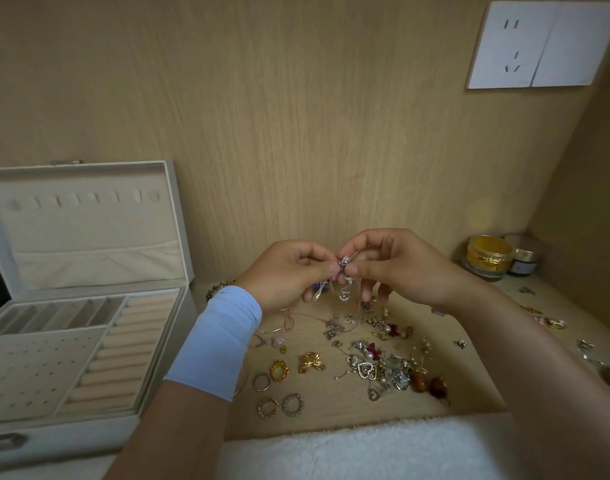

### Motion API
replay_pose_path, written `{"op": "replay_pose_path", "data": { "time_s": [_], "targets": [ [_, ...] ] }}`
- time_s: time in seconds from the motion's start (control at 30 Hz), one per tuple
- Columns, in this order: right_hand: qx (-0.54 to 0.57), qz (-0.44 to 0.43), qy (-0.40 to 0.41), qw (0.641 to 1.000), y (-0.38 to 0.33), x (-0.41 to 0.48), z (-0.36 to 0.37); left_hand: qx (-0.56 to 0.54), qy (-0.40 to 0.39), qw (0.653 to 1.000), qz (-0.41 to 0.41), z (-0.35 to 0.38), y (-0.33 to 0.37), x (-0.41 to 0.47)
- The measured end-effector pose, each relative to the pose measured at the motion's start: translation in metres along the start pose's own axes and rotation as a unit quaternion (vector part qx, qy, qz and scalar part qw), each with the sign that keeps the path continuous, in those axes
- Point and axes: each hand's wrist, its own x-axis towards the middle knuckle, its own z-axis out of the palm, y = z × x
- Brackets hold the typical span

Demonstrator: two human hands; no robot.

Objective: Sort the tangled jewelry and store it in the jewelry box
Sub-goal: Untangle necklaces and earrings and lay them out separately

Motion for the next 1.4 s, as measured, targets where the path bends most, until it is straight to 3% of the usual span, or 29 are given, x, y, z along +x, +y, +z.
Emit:
{"op": "replay_pose_path", "data": {
  "time_s": [0.43, 0.93, 1.03, 1.23, 1.4],
  "targets": [
    [-0.046, -0.018, 0.039, 0.998, 0.000, 0.001, -0.002, 0.083, 0.017, 0.995, 0.051, -0.002, -0.004, 0.004],
    [-0.065, -0.062, 0.094, 0.992, -0.004, 0.001, 0.004, 0.057, 0.041, 0.996, 0.048, 0.001, -0.002, 0.003],
    [-0.080, -0.074, 0.074, 0.991, -0.006, -0.001, 0.005, 0.046, 0.050, 0.997, 0.045, 0.003, -0.001, 0.002],
    [0.011, -0.053, 0.088, 0.995, -0.008, -0.001, 0.001, -0.028, -0.019, 0.998, 0.053, -0.004, 0.002, -0.002],
    [0.031, -0.039, 0.081, 0.995, -0.009, -0.001, 0.002, -0.030, 0.009, 0.997, 0.066, -0.008, 0.004, -0.002]
  ]
}}
